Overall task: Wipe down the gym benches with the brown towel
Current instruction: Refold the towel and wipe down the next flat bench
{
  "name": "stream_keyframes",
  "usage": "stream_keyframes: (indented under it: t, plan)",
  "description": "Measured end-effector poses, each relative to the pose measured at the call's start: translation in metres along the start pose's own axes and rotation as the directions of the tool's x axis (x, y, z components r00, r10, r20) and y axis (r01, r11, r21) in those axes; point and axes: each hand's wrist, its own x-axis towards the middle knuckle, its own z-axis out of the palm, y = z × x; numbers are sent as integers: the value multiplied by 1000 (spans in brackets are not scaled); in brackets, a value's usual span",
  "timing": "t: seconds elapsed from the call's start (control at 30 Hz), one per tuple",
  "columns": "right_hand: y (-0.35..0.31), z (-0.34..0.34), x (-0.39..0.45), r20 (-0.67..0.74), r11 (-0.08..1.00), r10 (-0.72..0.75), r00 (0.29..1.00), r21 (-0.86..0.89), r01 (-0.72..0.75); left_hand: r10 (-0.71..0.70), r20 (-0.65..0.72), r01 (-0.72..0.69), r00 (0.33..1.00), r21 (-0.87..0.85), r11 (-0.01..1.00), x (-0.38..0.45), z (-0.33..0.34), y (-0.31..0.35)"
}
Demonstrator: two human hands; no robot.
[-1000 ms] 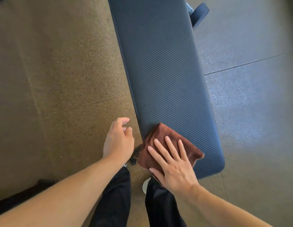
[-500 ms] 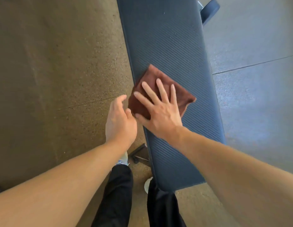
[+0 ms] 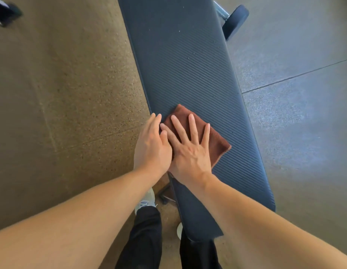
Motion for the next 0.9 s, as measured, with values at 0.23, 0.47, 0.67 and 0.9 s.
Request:
stream_keyframes:
  t: [0.23, 0.47, 0.67, 0.9]
  plan:
    - [4, -14, 33, 79, 996, -85, 993, -12, 86, -484, -121, 380, 867, -467, 798, 5, 9, 7]
    - [-1, -30, 95, 90, 963, -239, 967, -105, 248, -473, -45, 396, 880, -481, 782, -3, 5, -16]
    - [-29, -20, 115, -61, 987, -88, 994, -143, 79, -466, -51, 374, 883, -522, 767, -4, 6, -34]
    - [-72, -8, 144, -216, 942, 307, 927, -68, -328, -292, 95, 296, 952, -536, 790, -19, -47, -86]
